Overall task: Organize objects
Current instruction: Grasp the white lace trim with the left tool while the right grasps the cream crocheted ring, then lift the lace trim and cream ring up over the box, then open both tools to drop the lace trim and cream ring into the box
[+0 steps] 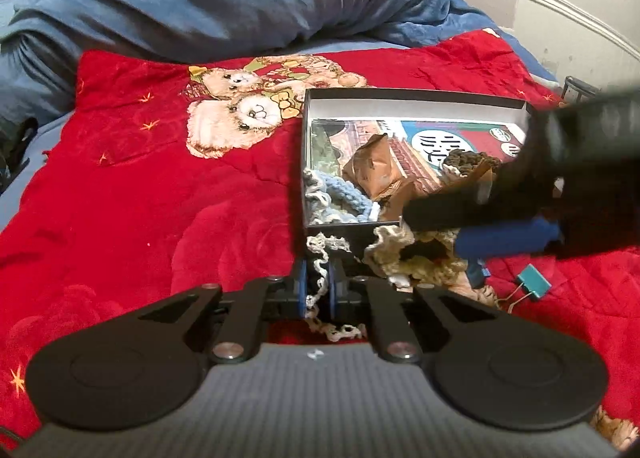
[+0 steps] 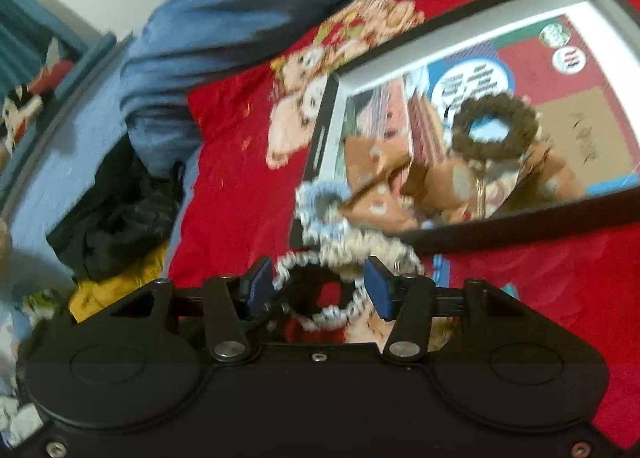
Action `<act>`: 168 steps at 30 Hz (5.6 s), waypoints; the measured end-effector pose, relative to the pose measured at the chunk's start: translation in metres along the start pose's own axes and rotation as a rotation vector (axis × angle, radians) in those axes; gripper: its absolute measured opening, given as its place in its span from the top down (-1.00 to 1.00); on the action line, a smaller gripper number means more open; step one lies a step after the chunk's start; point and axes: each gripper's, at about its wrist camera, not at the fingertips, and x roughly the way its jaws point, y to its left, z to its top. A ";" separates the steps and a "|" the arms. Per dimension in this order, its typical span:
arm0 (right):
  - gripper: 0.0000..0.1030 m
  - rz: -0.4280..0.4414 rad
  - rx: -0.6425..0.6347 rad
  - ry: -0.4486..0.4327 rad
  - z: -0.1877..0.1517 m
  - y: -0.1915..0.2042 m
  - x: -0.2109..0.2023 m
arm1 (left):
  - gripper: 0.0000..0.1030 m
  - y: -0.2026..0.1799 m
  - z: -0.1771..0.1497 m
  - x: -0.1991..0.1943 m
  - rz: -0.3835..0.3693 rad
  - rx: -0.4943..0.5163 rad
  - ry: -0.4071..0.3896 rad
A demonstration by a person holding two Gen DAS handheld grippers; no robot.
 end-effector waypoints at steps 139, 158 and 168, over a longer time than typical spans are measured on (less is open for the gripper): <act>0.73 -0.300 0.242 -0.365 0.043 -0.091 -0.066 | 0.76 -0.070 0.060 0.050 -0.160 0.044 -0.222; 0.72 -0.331 0.208 -0.304 0.032 -0.086 -0.051 | 0.42 -0.087 0.050 0.058 -0.034 0.182 -0.193; 0.14 -0.260 0.243 -0.346 0.032 -0.089 -0.063 | -0.48 -0.082 0.056 0.025 -0.144 0.131 -0.286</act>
